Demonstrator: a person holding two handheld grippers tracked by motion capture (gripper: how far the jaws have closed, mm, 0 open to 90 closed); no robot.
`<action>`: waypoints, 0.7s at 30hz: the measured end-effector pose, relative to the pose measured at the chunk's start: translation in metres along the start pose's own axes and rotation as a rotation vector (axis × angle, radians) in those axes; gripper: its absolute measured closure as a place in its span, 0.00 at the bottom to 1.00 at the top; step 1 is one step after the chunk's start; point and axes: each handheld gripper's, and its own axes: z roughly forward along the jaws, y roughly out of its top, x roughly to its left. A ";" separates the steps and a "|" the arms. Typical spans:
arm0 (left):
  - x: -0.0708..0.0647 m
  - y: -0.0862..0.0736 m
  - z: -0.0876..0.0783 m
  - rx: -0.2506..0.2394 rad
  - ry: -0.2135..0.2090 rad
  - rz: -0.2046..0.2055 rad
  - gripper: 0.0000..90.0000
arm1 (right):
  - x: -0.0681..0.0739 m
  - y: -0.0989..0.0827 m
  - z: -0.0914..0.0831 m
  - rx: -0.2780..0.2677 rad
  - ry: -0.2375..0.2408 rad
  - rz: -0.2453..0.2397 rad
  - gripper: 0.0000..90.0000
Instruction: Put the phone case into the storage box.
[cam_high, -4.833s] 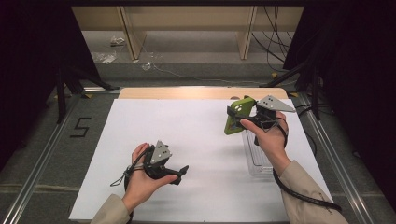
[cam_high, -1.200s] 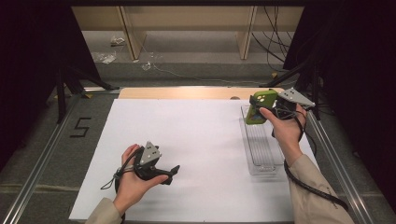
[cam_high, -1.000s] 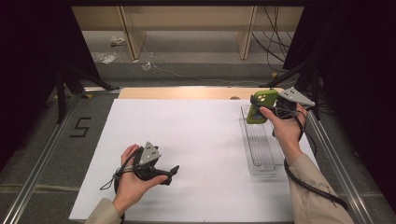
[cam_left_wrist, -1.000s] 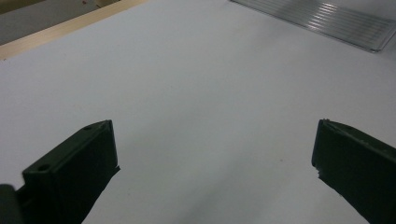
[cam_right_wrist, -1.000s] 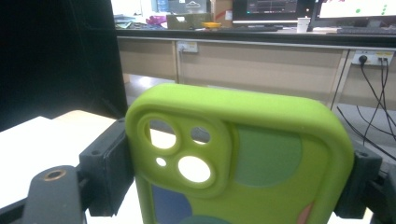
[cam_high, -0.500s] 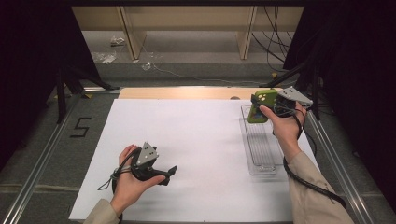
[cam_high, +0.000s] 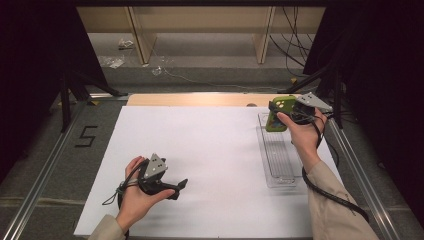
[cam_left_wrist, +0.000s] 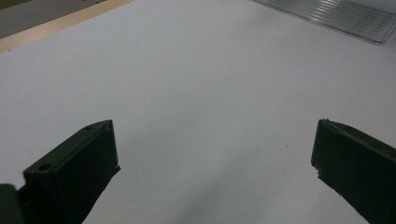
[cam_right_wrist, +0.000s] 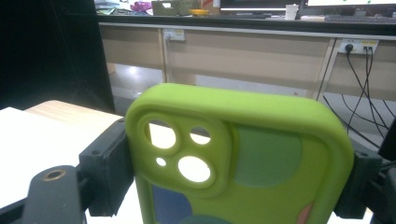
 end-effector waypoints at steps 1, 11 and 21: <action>0.000 0.000 0.000 0.002 0.000 0.001 0.00 | 0.000 0.000 0.000 0.001 -0.002 0.000 0.21; 0.002 -0.002 -0.001 0.003 0.003 -0.003 0.00 | -0.001 -0.002 0.009 0.017 -0.011 -0.004 0.21; 0.002 -0.002 -0.001 0.002 0.003 -0.004 0.00 | -0.003 -0.004 0.015 0.034 -0.026 -0.006 0.21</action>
